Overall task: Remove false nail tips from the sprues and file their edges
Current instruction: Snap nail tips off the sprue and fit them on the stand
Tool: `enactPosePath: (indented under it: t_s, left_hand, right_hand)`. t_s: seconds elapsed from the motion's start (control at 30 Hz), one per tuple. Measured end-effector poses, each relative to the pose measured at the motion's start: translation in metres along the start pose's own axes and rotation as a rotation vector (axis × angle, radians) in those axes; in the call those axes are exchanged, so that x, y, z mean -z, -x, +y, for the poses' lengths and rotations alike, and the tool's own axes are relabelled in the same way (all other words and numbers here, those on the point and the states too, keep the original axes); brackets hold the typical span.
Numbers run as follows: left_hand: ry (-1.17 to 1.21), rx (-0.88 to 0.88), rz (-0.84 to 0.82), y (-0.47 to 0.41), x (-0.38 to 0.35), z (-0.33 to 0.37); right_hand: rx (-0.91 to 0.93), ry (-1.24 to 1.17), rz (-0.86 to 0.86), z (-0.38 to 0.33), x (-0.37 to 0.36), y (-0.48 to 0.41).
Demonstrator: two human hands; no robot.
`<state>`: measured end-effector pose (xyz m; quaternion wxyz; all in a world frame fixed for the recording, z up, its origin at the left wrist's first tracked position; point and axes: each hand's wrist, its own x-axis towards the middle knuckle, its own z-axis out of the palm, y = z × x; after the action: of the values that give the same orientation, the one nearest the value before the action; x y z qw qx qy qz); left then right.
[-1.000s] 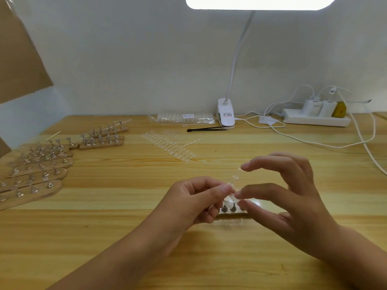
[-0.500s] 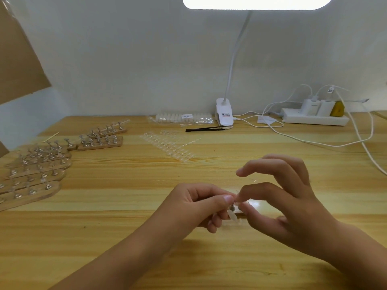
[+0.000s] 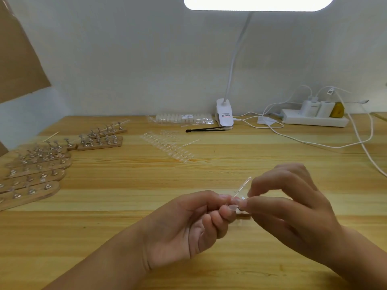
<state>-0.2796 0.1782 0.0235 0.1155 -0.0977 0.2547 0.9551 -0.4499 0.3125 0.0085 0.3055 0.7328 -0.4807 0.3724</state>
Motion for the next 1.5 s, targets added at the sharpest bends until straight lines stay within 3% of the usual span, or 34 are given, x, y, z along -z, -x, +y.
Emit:
enactPosePath:
  t_s: [0.23, 0.4, 0.8, 1.0, 1.17, 1.5]
  left_hand:
    - [-0.102, -0.083, -0.003, 0.001, 0.003, 0.002]
    - [-0.311, -0.27, 0.116, 0.001, 0.001, 0.001]
    - [-0.48, -0.287, 0.105, 0.0, -0.001, -0.001]
    - [-0.487, -0.324, 0.14, -0.001, 0.002, -0.002]
    - [-0.44, -0.382, 0.179, -0.002, 0.004, -0.001]
    - [-0.434, -0.412, 0.232, -0.001, 0.005, 0.004]
  right_hand:
    - [-0.333, -0.514, 0.065, -0.009, -0.004, -0.001]
    - [-0.418, -0.554, 0.011, -0.008, -0.004, -0.004]
    - [-0.601, -0.744, -0.122, -0.008, -0.005, -0.004]
    - [-0.535, -0.605, -0.157, -0.006, -0.005, -0.005]
    - [-0.492, -0.425, -0.077, -0.01, -0.008, -0.009]
    - [-0.437, -0.302, 0.017, -0.009, -0.017, -0.01]
